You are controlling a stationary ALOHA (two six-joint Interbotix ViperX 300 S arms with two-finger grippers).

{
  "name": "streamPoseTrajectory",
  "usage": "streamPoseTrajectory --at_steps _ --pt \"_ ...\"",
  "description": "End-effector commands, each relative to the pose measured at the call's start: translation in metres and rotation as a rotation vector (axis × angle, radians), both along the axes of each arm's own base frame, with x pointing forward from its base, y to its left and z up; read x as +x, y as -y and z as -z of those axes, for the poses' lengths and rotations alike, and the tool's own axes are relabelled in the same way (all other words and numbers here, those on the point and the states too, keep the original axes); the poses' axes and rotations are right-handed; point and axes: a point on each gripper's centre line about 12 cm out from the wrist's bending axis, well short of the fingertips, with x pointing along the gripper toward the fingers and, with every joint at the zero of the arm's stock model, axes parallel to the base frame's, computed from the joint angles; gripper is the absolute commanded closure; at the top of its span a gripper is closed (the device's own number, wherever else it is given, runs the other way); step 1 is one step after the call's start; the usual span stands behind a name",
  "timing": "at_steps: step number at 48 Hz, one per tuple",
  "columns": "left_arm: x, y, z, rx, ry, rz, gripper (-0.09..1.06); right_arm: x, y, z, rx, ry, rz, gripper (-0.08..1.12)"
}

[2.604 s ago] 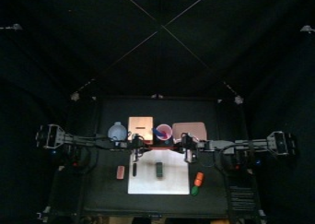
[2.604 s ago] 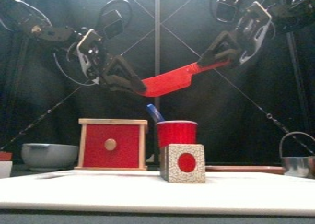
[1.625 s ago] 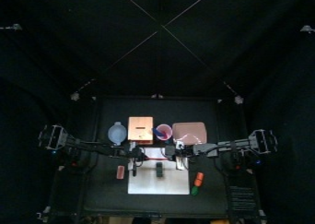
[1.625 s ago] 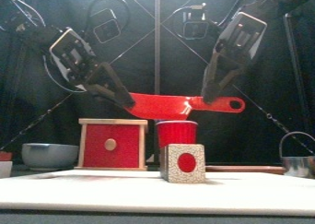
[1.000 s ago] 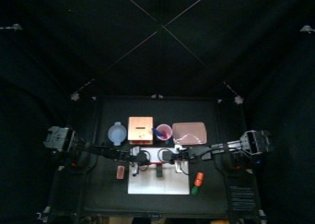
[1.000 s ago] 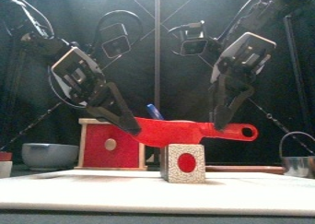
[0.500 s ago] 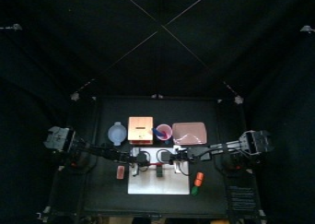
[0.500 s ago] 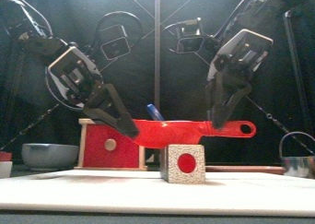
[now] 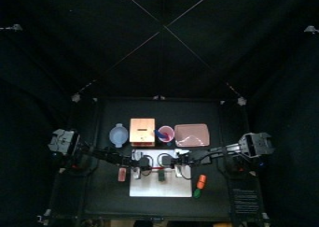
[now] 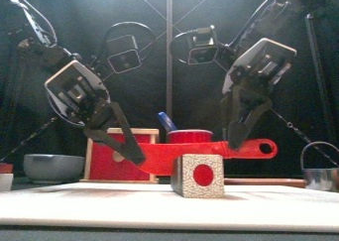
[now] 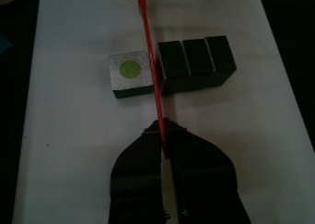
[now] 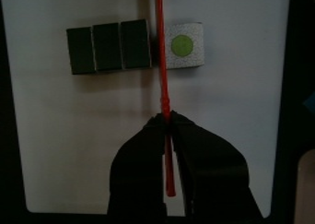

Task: Cut the sushi into 4 pieces with the knife
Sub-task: Cut the sushi into 4 pieces

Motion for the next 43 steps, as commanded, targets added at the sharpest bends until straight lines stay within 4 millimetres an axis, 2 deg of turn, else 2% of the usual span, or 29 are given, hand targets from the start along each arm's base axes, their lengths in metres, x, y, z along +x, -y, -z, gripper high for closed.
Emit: streamPoseTrajectory --at_steps 1,4,12,25,34,38,43 --pt "0.003 0.001 0.009 0.001 -0.025 -0.002 0.65 -0.001 -0.001 0.008 0.002 -0.017 -0.001 0.73" --pt "0.004 0.001 0.013 0.003 -0.032 -0.003 0.65 -0.001 -0.001 0.010 0.002 -0.023 0.000 0.73" --pt "0.006 -0.001 0.008 0.010 -0.017 0.002 0.65 0.000 0.002 -0.001 -0.008 0.008 -0.004 0.73" --pt "0.007 -0.032 -0.003 0.040 -0.016 -0.039 0.65 -0.001 0.030 -0.005 -0.047 0.020 0.037 0.73" --pt "0.006 -0.043 -0.006 0.063 -0.039 -0.038 0.65 0.000 0.034 -0.009 -0.062 0.027 0.033 0.73" --pt "0.006 -0.042 -0.013 0.069 -0.021 -0.028 0.65 0.001 0.033 -0.017 -0.056 0.041 0.037 0.73" --pt "0.007 -0.038 -0.034 0.076 0.040 -0.008 0.65 -0.001 0.030 -0.039 -0.047 0.064 0.038 0.73"
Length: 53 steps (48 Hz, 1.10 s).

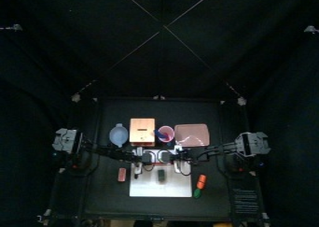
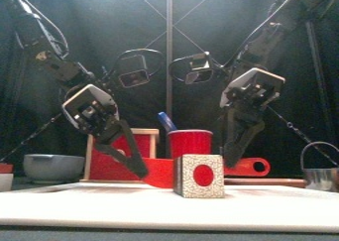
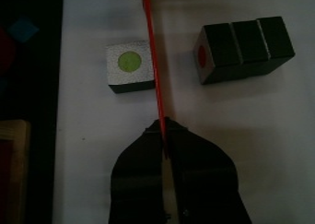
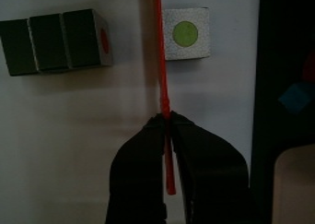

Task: Cut the sushi into 4 pieces with the knife
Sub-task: Cut the sushi into 4 pieces

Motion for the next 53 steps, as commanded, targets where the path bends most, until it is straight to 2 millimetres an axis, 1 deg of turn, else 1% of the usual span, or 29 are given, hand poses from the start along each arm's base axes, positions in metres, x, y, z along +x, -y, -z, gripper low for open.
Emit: streamPoseTrajectory --at_steps 1,3,5,7,10,13,20,25,31,38,53 --pt "0.003 0.004 -0.029 0.011 0.079 0.027 0.65 -0.001 -0.002 -0.038 0.008 0.064 0.002 0.73" --pt "0.003 0.007 -0.039 0.014 0.106 0.039 0.65 -0.003 -0.007 -0.046 0.016 0.071 -0.004 0.73" --pt "0.002 0.014 -0.049 0.013 0.134 0.060 0.65 -0.006 -0.013 -0.055 0.026 0.083 -0.015 0.73" --pt "0.000 0.022 -0.055 0.009 0.150 0.079 0.65 -0.008 -0.018 -0.061 0.032 0.095 -0.026 0.73" --pt "0.000 0.031 -0.060 0.007 0.165 0.105 0.65 -0.010 -0.025 -0.069 0.044 0.114 -0.036 0.73" --pt "-0.001 0.039 -0.060 -0.005 0.169 0.119 0.65 -0.011 -0.031 -0.073 0.056 0.126 -0.047 0.73" --pt "-0.001 0.056 -0.051 -0.054 0.147 0.115 0.65 -0.013 -0.042 -0.065 0.074 0.120 -0.066 0.73" --pt "0.002 0.065 -0.045 -0.080 0.129 0.106 0.65 -0.012 -0.044 -0.060 0.079 0.118 -0.067 0.73" --pt "0.007 0.066 -0.036 -0.082 0.109 0.099 0.65 -0.012 -0.044 -0.052 0.073 0.106 -0.070 0.73" --pt "0.008 0.066 -0.026 -0.079 0.083 0.098 0.66 -0.010 -0.041 -0.041 0.067 0.100 -0.064 0.73" --pt "0.004 0.064 -0.018 -0.077 0.059 0.093 0.66 -0.008 -0.041 -0.037 0.064 0.119 -0.063 0.73"
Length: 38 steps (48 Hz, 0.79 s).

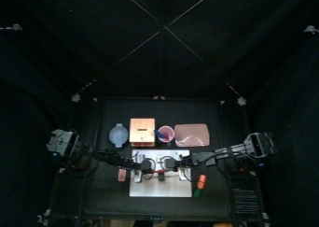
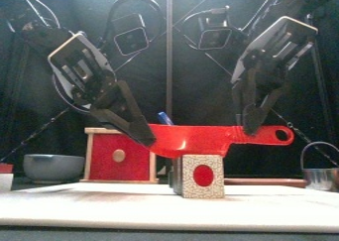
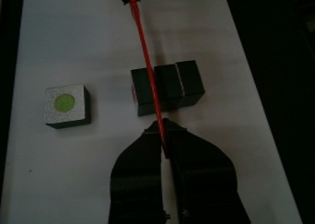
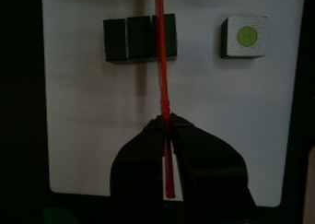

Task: Cut the sushi into 4 pieces with the knife
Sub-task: Cut the sushi into 4 pieces

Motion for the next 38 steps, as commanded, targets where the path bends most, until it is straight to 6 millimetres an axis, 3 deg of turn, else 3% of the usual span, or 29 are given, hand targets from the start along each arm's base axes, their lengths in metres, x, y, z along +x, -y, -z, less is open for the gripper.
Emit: streamPoseTrajectory --at_steps 1,38 --pt "0.000 0.004 0.000 0.003 -0.004 0.013 0.66 0.004 0.004 -0.007 -0.002 0.039 0.008 0.73" --pt "0.001 -0.007 -0.004 0.037 0.009 0.023 0.66 0.008 0.008 -0.008 -0.024 0.048 0.003 0.73"
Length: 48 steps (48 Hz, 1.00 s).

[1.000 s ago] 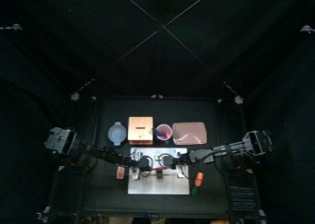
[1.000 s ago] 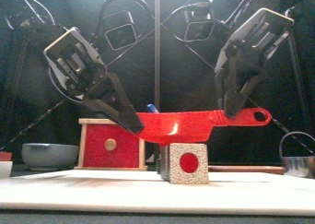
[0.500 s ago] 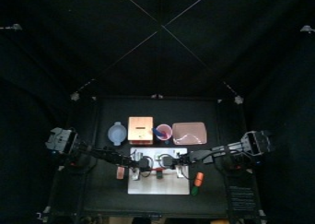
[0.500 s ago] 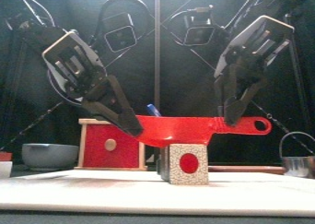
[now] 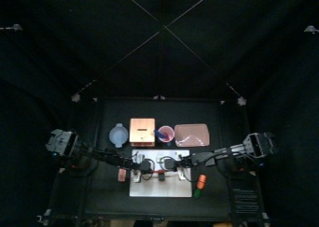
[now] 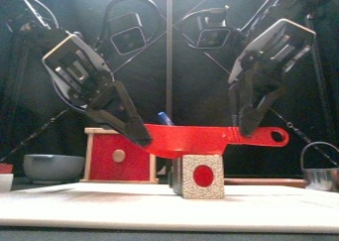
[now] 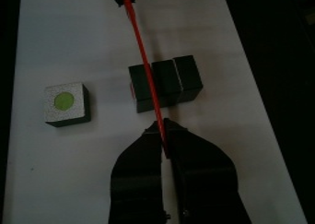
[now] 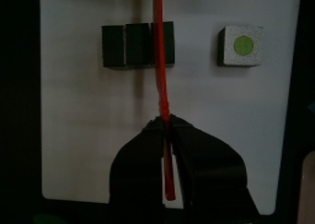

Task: Cut the sushi into 4 pieces with the knife
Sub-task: Cut the sushi into 4 pieces

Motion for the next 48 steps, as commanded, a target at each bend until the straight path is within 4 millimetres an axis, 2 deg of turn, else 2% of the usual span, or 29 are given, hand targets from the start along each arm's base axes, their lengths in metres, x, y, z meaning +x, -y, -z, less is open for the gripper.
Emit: streamPoseTrajectory --at_steps 1,29,48 --pt "0.002 0.000 -0.003 0.005 0.007 0.005 0.66 0.004 0.004 -0.010 0.006 0.033 0.016 0.73" --pt "0.000 0.017 -0.004 -0.038 0.005 0.006 0.66 0.004 -0.006 -0.009 0.034 0.029 0.009 0.73" --pt "0.002 0.018 -0.006 -0.040 0.010 0.008 0.66 0.003 -0.009 -0.009 0.039 0.028 0.005 0.73"
